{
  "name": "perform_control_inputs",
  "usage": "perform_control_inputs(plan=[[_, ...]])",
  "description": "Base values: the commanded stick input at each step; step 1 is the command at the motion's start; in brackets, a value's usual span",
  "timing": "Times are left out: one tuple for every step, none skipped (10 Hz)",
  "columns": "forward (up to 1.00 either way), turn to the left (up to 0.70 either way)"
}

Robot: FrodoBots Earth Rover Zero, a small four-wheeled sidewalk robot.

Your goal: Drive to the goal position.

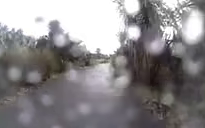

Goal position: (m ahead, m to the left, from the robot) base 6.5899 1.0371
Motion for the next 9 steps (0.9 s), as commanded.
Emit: perform_control_inputs(plan=[[1.00, 0.00], [1.00, 0.00], [1.00, 0.00], [1.00, 0.00], [1.00, 0.00], [1.00, 0.00], [1.00, 0.00], [1.00, 0.00], [1.00, 0.00]])
